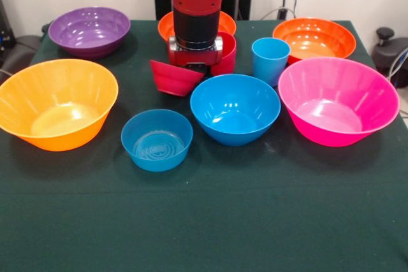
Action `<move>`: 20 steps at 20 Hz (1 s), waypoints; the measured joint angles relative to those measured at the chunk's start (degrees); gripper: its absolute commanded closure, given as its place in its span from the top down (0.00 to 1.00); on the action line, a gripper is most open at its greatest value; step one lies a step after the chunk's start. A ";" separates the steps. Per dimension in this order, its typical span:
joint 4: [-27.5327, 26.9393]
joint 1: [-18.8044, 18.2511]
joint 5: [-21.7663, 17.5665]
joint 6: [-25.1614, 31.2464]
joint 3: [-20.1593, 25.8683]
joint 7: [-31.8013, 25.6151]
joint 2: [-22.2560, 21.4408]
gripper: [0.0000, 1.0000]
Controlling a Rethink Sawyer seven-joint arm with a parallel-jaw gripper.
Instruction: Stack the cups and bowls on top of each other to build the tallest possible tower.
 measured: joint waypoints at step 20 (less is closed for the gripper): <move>-2.90 0.01 -0.04 6.61 0.72 0.00 -2.94 1.00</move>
